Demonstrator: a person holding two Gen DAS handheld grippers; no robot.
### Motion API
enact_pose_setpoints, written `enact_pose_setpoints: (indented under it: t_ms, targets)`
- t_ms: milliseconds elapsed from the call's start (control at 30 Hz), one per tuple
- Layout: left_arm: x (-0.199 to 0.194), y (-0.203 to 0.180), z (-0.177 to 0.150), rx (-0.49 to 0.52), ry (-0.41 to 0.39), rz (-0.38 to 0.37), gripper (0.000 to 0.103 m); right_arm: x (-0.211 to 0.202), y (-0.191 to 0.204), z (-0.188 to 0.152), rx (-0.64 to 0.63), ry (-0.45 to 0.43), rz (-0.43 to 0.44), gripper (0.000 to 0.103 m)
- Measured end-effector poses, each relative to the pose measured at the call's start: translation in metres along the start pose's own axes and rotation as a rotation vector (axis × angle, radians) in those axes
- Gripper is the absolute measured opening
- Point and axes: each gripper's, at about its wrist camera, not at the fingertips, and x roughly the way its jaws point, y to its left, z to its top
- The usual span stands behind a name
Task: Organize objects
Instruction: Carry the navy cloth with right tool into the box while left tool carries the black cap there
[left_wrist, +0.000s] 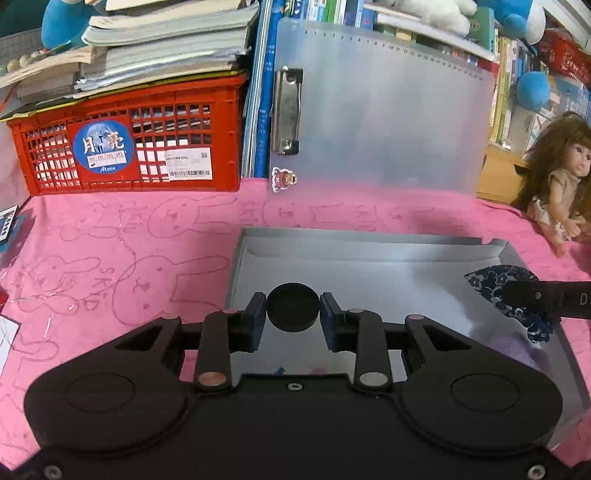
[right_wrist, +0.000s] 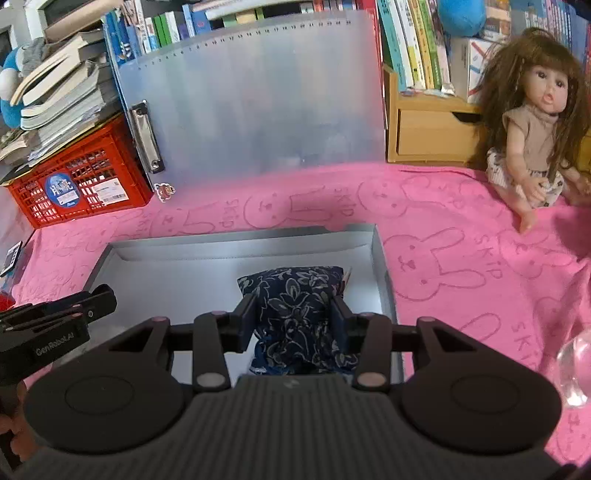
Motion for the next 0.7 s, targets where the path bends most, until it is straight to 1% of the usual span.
enact_pose_setpoints:
  t_ms: [167,333,533,633,700]
  targets:
    - [0.01,0.002,0.0,-0.004,0.026,0.008,0.03,0.007,0.002,-0.002,0.003,0.017,0.006,0.047]
    - [0.017,0.0,-0.003,0.013,0.048,0.01,0.03,0.014,0.002,-0.005,0.007,0.041,0.003,0.047]
    - [0.021,-0.003,-0.007,0.026,0.067,0.006,0.03,0.016,0.002,-0.008,0.004,0.042,0.005,0.049]
    - [0.02,-0.004,-0.007,0.028,0.067,0.006,0.03,0.014,0.002,-0.008,0.007,0.039,0.01,0.053]
    - [0.018,-0.004,-0.006,0.02,0.065,0.004,0.03,0.012,0.001,-0.008,0.011,0.03,0.019,0.066]
